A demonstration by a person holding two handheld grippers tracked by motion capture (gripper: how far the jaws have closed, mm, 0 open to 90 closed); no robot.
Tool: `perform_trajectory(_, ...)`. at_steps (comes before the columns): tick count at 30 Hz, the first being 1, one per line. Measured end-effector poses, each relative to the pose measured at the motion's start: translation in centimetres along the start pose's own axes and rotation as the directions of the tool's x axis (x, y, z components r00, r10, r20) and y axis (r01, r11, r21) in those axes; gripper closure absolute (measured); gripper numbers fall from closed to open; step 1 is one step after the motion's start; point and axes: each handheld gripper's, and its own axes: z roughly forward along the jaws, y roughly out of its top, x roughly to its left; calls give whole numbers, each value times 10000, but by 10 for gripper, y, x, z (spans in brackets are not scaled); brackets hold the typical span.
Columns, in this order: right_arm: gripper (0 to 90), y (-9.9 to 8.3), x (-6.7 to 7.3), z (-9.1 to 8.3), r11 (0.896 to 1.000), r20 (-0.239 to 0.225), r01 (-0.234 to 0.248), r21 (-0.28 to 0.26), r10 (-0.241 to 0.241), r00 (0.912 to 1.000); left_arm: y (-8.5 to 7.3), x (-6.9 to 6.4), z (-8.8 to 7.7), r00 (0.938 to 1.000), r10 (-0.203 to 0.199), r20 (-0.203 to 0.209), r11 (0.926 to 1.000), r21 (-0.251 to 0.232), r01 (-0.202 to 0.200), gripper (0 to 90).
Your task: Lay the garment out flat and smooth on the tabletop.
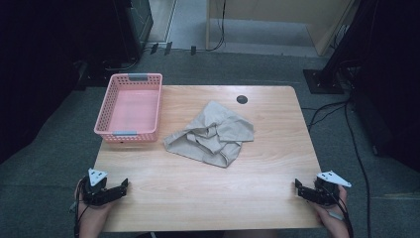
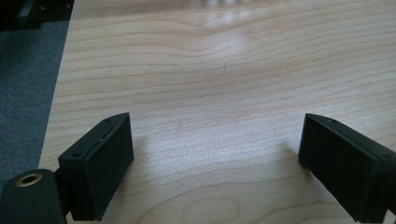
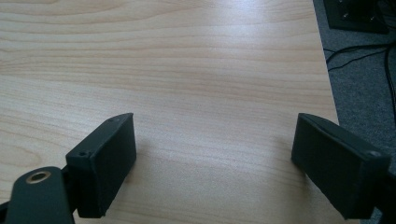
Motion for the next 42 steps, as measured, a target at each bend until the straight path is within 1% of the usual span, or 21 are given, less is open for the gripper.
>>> perform_trajectory(9,139,0,0,0,10000,-2,22,16,-22,10000,0,0,0,10000,-5,0,10000,-2,5,105)
perform_trajectory(11,153,1,1,0,9999,30,108,4,-108,9999,0,0,0,10000,-6,1,10000,-2,6,105)
perform_trajectory(13,154,1,1,-1,10000,13,38,-19,-38,10000,0,0,0,10000,-1,-1,10000,0,1,105)
perform_trajectory(14,154,2,1,-2,9999,-55,-18,-106,17,10000,0,0,0,10000,-3,2,10000,0,3,105)
perform_trajectory(15,154,6,3,-5,9992,-151,-198,-348,193,9997,0,0,0,10000,-1,0,10000,3,1,105)
perform_trajectory(17,153,7,4,-6,9990,-137,-141,-419,135,9998,0,0,0,10000,-5,0,10000,-2,5,105)
perform_trajectory(18,153,10,6,-7,9985,-91,-57,-552,52,9999,0,0,0,10000,-13,2,10000,0,13,105)
perform_trajectory(19,153,13,9,-9,9973,-180,-76,-730,63,9998,0,0,0,10000,-9,3,10000,1,9,105)
perform_trajectory(20,153,15,10,-10,9969,-266,-106,-780,85,9996,0,0,0,10000,0,1,10000,1,0,105)
perform_trajectory(21,153,22,16,-11,9967,-497,-219,-783,180,9986,0,0,0,10000,-4,2,10000,0,4,105)
perform_trajectory(22,153,22,16,-11,9967,-497,-219,-783,180,9986,0,0,0,10000,-4,3,10000,-1,4,105)
perform_trajectory(24,153,28,21,-11,9973,-492,-243,-694,209,9986,0,0,0,10000,-2,1,10000,-1,2,105)
perform_trajectory(26,153,33,26,-11,9967,-596,-165,-798,117,9982,0,0,0,10000,-2,3,10000,2,2,105)
perform_trajectory(27,154,37,30,-12,9957,-726,-104,-918,37,9974,0,0,0,10000,-3,2,10000,1,3,105)
perform_trajectory(29,154,43,37,-11,9954,-844,5,-957,-86,9964,0,0,0,10000,0,2,10000,2,0,105)
perform_trajectory(30,154,45,39,-11,9955,-905,-12,-949,-75,9959,0,0,0,10000,-4,3,10000,-1,4,105)
perform_trajectory(33,166,54,48,-9,9954,-1059,-46,-961,-56,9944,0,0,0,10000,-1,2,10000,1,1,105)
perform_trajectory(34,185,57,51,-7,9954,-1088,-99,-954,-5,9941,0,0,0,10000,-2,2,10000,2,2,105)
perform_trajectory(42,185,74,76,2,9952,-1405,51,-976,-189,9899,0,0,0,10000,-3,4,10000,0,3,105)
